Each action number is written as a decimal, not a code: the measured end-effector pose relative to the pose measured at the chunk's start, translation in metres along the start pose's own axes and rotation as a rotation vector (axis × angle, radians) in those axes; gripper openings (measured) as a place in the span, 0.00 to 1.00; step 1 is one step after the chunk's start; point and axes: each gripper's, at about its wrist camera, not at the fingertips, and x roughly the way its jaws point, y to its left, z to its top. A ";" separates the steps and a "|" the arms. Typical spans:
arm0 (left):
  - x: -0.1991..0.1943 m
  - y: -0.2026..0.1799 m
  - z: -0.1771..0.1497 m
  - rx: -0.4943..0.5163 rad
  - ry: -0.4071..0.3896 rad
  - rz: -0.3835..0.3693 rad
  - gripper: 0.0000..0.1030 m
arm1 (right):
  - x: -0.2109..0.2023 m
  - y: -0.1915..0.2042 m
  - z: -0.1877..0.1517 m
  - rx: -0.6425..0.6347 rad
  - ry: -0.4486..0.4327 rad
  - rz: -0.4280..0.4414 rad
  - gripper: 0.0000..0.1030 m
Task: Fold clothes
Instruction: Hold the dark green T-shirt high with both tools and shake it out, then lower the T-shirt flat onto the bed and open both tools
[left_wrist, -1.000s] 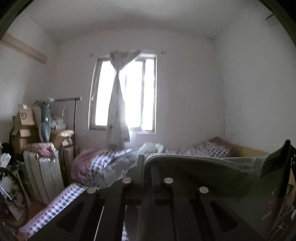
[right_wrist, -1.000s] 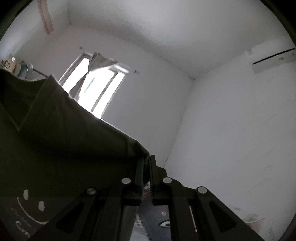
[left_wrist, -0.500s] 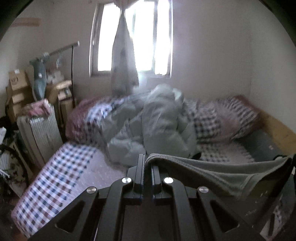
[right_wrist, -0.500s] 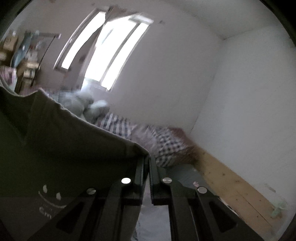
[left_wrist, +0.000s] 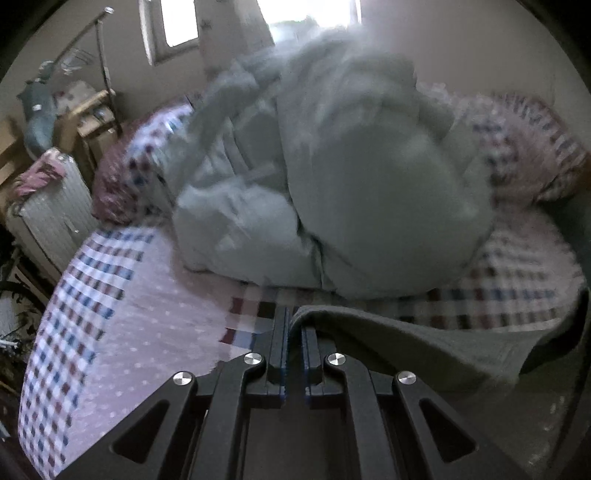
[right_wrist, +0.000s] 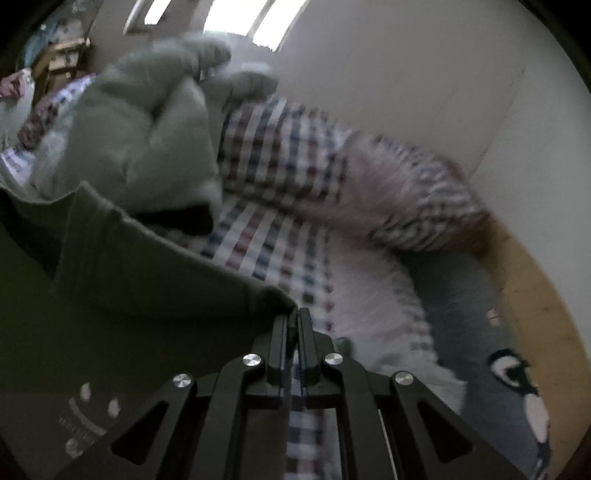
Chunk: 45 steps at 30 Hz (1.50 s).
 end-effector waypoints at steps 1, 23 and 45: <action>0.019 -0.003 -0.001 0.003 0.024 0.004 0.05 | 0.020 0.005 -0.002 -0.002 0.028 0.012 0.03; 0.097 0.062 -0.036 -0.066 0.056 -0.020 0.50 | 0.155 0.012 -0.036 0.163 0.128 0.048 0.49; -0.230 0.108 -0.151 -0.111 -0.380 -0.233 0.74 | -0.184 -0.048 -0.112 0.454 -0.175 0.348 0.74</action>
